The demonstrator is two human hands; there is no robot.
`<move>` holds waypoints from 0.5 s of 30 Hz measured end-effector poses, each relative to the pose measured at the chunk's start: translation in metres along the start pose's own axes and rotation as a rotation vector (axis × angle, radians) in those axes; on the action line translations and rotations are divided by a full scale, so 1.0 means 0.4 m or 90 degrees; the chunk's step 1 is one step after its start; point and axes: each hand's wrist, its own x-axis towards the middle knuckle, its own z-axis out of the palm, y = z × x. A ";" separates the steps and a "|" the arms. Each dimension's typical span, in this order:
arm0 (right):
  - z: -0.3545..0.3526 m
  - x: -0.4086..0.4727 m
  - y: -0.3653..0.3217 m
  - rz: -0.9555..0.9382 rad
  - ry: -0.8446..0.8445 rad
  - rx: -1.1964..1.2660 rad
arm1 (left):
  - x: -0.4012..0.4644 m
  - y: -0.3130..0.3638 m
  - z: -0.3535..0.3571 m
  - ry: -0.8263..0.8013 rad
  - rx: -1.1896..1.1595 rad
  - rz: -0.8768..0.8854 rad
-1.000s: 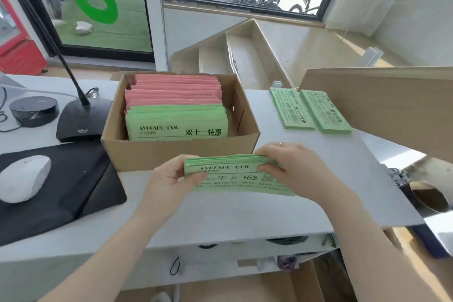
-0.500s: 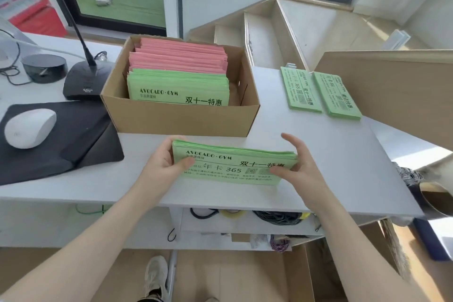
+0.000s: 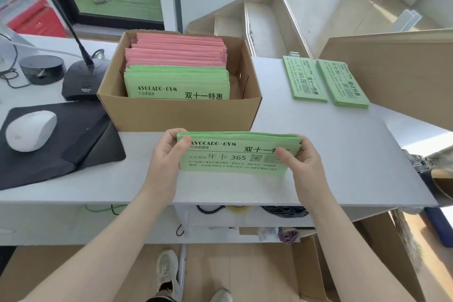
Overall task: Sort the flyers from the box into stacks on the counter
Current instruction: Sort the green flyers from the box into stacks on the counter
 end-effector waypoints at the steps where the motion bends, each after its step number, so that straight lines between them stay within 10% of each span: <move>1: 0.005 -0.001 -0.002 -0.011 0.016 0.007 | 0.003 0.002 0.004 0.016 0.005 -0.007; 8: 0.064 0.016 -0.024 -0.346 0.189 -0.558 | 0.018 -0.006 0.019 0.061 0.063 -0.027; 15: 0.225 -0.012 0.023 -0.606 -0.032 -0.863 | 0.017 -0.010 0.013 0.045 0.092 0.012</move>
